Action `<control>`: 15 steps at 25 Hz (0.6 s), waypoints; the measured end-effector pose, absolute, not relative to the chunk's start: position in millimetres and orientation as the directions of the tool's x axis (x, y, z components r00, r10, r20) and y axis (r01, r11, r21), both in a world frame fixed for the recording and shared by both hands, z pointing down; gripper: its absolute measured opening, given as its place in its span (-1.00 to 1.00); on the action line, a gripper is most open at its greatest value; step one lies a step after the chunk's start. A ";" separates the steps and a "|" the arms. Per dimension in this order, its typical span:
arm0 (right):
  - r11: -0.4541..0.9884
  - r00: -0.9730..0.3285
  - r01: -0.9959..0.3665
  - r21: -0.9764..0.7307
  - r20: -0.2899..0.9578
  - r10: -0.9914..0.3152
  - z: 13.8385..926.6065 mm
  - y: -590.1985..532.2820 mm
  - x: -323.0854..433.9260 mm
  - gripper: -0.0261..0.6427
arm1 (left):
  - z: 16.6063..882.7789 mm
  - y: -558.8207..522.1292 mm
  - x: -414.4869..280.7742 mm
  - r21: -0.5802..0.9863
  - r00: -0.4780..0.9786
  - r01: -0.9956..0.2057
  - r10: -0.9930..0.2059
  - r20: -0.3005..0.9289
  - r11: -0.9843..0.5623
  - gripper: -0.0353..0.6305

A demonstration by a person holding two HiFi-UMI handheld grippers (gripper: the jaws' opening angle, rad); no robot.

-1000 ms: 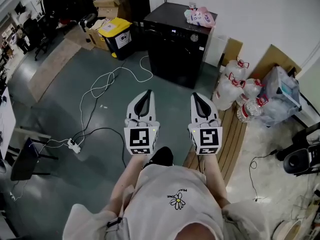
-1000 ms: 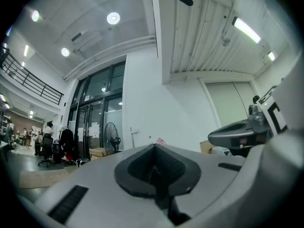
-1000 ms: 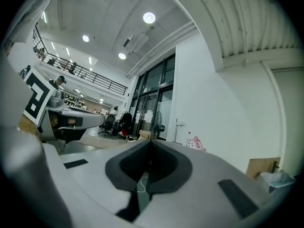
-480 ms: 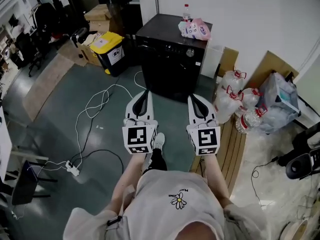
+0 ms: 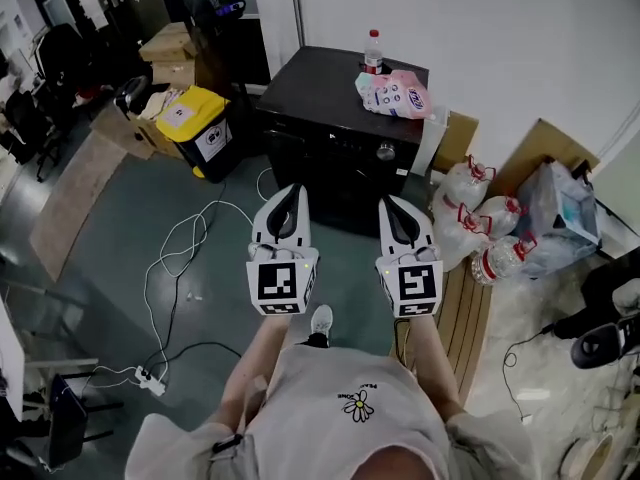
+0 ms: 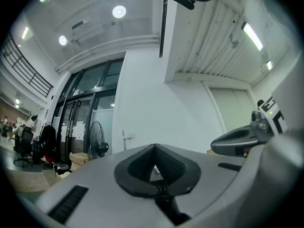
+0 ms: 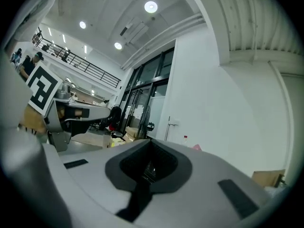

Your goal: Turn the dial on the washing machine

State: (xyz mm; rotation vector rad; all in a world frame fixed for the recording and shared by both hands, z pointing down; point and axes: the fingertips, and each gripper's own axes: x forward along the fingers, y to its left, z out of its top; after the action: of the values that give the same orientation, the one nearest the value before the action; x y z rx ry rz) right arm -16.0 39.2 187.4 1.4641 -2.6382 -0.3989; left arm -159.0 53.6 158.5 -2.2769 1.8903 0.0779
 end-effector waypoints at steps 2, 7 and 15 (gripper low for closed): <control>0.494 -0.523 -0.825 0.275 -0.037 -0.852 187.1 6.5 -28.2 -0.91 | 160.1 20.1 -171.6 -0.099 0.201 -0.977 -0.968 -0.151 -0.187 -0.90; 0.476 -0.500 -0.834 0.278 -0.016 -0.866 190.0 -57.2 -49.0 -0.91 | 170.2 -48.4 -190.1 -0.083 0.233 -0.971 -0.964 -0.129 -0.224 -0.90; 0.472 -0.482 -0.839 0.270 0.033 -0.876 203.8 -102.1 -49.2 -0.91 | 194.6 -101.7 -181.6 -0.034 0.263 -0.965 -0.961 -0.083 -0.261 -0.90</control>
State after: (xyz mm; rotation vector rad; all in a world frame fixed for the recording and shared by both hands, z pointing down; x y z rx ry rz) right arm -49.2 -102.1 203.8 1.4985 -2.5488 -0.3262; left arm -181.6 -101.7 194.6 -2.4339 1.8595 0.0700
